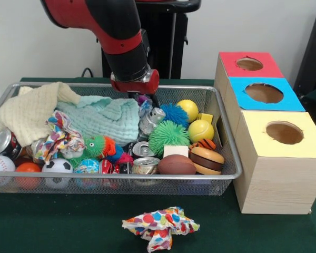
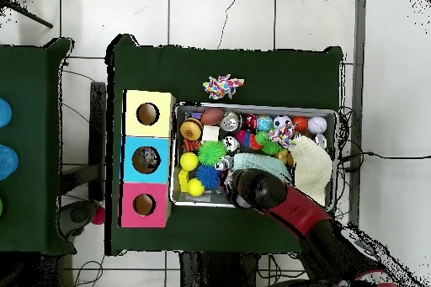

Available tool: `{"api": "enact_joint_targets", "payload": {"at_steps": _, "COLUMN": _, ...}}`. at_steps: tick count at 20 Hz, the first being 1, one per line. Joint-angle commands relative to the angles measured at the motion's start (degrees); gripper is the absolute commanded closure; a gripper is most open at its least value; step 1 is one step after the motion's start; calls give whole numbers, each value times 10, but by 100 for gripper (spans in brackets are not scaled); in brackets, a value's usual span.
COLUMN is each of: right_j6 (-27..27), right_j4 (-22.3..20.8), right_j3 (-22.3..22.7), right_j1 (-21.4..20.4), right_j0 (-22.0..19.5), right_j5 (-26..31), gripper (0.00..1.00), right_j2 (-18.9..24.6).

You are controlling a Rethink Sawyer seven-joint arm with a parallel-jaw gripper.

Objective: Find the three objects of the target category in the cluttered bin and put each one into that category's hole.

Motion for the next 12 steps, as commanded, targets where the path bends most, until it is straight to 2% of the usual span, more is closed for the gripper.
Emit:
{"api": "enact_joint_targets", "payload": {"at_steps": 1, "right_j6": 85, "right_j4": -4, "right_j3": -30, "right_j1": 32, "right_j0": -3, "right_j5": -57, "gripper": 0, "right_j2": 17}}
{"api": "enact_joint_targets", "payload": {"at_steps": 2, "right_j6": 85, "right_j4": -5, "right_j3": -30, "right_j1": 32, "right_j0": -4, "right_j5": -59, "gripper": 100, "right_j2": 17}}
{"api": "enact_joint_targets", "payload": {"at_steps": 6, "right_j6": 71, "right_j4": -13, "right_j3": -36, "right_j1": 32, "right_j0": -2, "right_j5": -45, "gripper": 100, "right_j2": 14}}
{"api": "enact_joint_targets", "payload": {"at_steps": 12, "right_j6": 84, "right_j4": -1, "right_j3": -27, "right_j1": 23, "right_j0": -7, "right_j5": -45, "gripper": 100, "right_j2": 16}}
